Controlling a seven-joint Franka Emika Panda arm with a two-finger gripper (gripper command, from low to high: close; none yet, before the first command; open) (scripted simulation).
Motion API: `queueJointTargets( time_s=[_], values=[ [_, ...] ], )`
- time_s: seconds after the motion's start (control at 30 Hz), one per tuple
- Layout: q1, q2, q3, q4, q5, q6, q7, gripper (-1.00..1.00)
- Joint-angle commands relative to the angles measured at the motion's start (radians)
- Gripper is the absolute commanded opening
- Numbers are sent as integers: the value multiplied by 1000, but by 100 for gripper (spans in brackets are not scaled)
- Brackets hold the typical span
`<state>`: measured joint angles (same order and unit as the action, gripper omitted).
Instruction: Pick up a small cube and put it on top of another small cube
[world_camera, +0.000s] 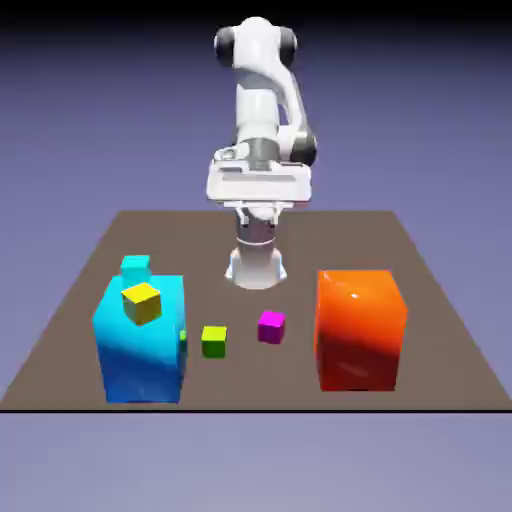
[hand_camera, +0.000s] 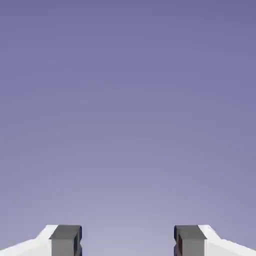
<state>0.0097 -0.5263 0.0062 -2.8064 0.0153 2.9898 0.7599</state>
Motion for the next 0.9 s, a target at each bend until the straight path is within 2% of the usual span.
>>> queueJointTargets(
  time_s=[0.0,0.47,0.7,0.73,0.87],
  values=[
    [-2,36,5,3,13,-39,16,0],
    [-29,534,75,45,187,-577,230,0],
    [-29,751,107,27,241,-343,191,0],
    [-29,751,107,27,241,-343,191,-100],
    [-29,642,91,36,214,-460,211,-100]
  ],
)
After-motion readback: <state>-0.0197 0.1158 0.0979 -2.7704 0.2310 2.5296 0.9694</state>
